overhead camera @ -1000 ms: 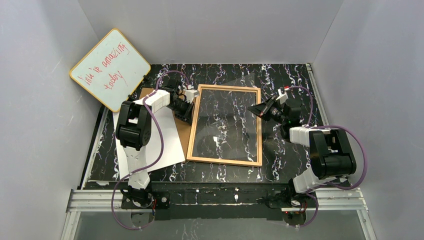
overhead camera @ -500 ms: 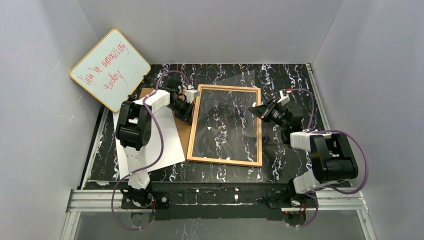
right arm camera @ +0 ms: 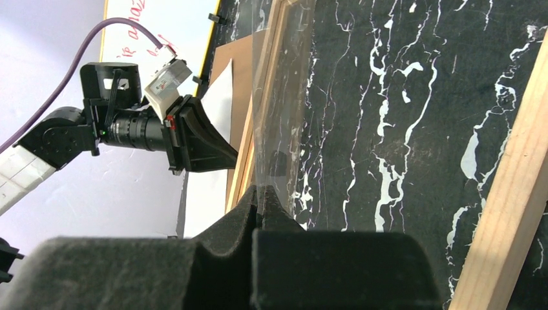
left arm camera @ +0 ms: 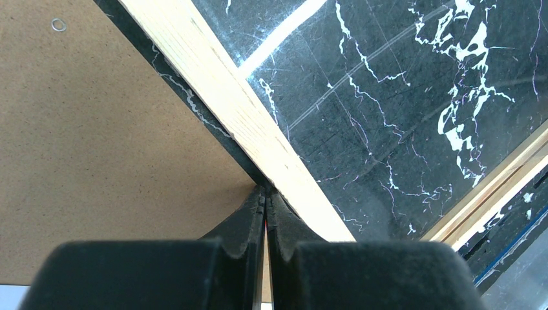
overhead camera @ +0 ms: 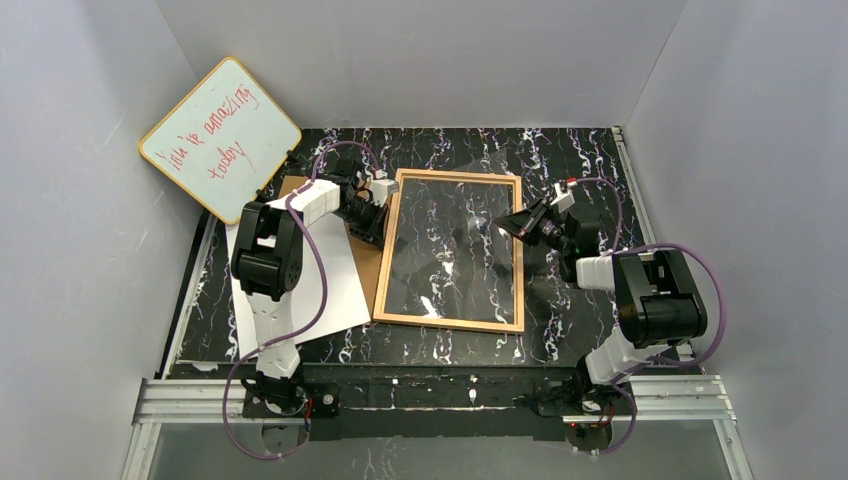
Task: Put the photo into the frame
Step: Place the photo frame item in the photo frame.
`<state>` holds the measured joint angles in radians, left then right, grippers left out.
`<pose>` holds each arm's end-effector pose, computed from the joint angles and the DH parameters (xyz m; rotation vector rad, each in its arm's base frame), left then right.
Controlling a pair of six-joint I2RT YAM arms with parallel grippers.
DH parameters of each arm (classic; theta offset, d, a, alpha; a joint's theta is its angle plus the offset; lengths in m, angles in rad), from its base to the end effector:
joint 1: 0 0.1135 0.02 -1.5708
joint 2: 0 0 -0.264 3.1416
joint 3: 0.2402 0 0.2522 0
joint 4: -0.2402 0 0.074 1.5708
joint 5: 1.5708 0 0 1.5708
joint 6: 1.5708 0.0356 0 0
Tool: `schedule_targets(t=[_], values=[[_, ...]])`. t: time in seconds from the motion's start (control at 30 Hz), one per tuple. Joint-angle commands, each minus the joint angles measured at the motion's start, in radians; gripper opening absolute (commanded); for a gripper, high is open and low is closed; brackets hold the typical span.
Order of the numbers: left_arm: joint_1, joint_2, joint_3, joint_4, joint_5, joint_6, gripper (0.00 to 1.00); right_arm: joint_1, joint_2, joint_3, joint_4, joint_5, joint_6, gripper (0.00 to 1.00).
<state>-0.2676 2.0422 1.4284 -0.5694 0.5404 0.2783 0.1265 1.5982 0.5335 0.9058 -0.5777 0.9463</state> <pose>0.3946 -0.1272 0.1599 0.8570 2.5245 -0.7345 0.2961 0.0573 0.1758 0.3033 1.8583 1.2614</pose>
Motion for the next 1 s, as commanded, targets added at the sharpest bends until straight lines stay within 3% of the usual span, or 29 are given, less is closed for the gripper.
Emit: schedule_targets(t=[0.0, 0.17, 0.5, 0.7, 0.83, 0.97], values=[[-0.02, 0.014, -0.033, -0.062, 0.014, 0.018, 0.0, 0.008, 0.029, 0.053, 0.028, -0.032, 0.018, 0.01], [-0.02, 0.014, -0.033, -0.061, 0.016, 0.019, 0.0, 0.009, 0.036, 0.07, 0.023, -0.036, 0.018, 0.01], [-0.019, 0.014, -0.034, -0.063, 0.014, 0.022, 0.0, 0.015, -0.02, -0.004, 0.249, -0.079, 0.056, 0.01], [-0.02, 0.011, -0.038, -0.063, 0.017, 0.021, 0.0, 0.016, 0.039, -0.004, 0.363, -0.104, 0.128, 0.01], [-0.021, 0.01, -0.039, -0.062, 0.015, 0.024, 0.0, 0.016, 0.06, 0.011, 0.357, -0.097, 0.136, 0.01], [-0.021, 0.012, -0.037, -0.062, 0.016, 0.022, 0.0, 0.017, 0.053, 0.038, 0.237, -0.072, 0.086, 0.01]])
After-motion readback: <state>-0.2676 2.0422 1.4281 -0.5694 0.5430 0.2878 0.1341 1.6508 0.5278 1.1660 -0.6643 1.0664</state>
